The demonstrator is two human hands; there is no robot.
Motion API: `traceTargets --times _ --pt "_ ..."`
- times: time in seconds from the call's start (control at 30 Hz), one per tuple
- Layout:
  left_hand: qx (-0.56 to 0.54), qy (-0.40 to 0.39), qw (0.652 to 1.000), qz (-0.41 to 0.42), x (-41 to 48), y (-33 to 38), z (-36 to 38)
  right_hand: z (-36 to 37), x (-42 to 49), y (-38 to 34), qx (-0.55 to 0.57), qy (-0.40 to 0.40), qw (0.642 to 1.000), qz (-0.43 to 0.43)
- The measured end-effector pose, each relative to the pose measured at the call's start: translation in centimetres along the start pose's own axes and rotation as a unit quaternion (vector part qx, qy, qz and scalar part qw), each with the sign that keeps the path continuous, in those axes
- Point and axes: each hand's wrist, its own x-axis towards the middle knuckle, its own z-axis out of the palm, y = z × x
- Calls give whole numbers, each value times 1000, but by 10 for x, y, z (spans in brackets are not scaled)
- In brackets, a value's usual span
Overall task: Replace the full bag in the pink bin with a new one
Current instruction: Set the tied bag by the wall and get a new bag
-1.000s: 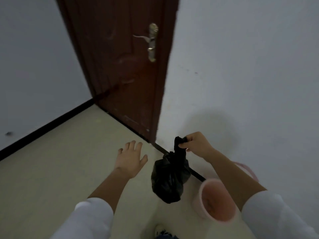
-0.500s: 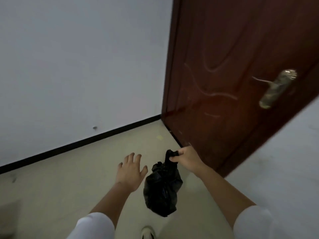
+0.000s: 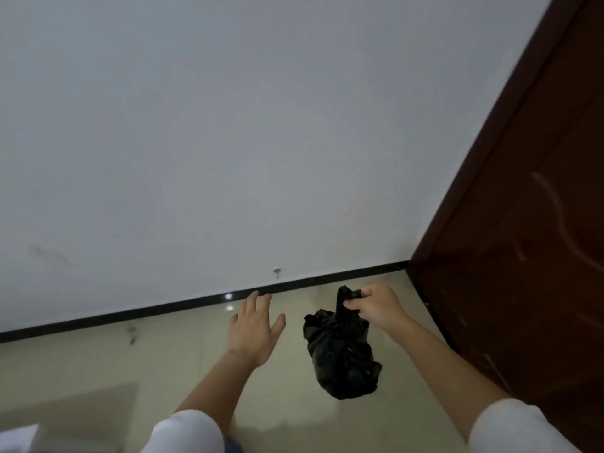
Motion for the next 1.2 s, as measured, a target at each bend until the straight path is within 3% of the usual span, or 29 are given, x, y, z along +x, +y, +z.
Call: traceTargets --times 0.23,0.5,0.7,0.87,1.07,1.2 --pt "64 -37 995 64 160 -137 -68 109 102 -69 66 51 995 62" --pt "164 -7 972 166 329 -240 -103 210 226 -93 104 58 987 111" --pt "271 123 887 352 423 -305 -62 295 323 -57 76 14 988 135" --pt "352 186 840 369 481 -359 -35 353 383 -23 96 31 982 163" --pt "472 313 739 365 509 -378 -17 394 426 -6 137 51 971 188" --pt "509 361 693 361 517 -380 -11 417 446 -5 118 68 973 184"
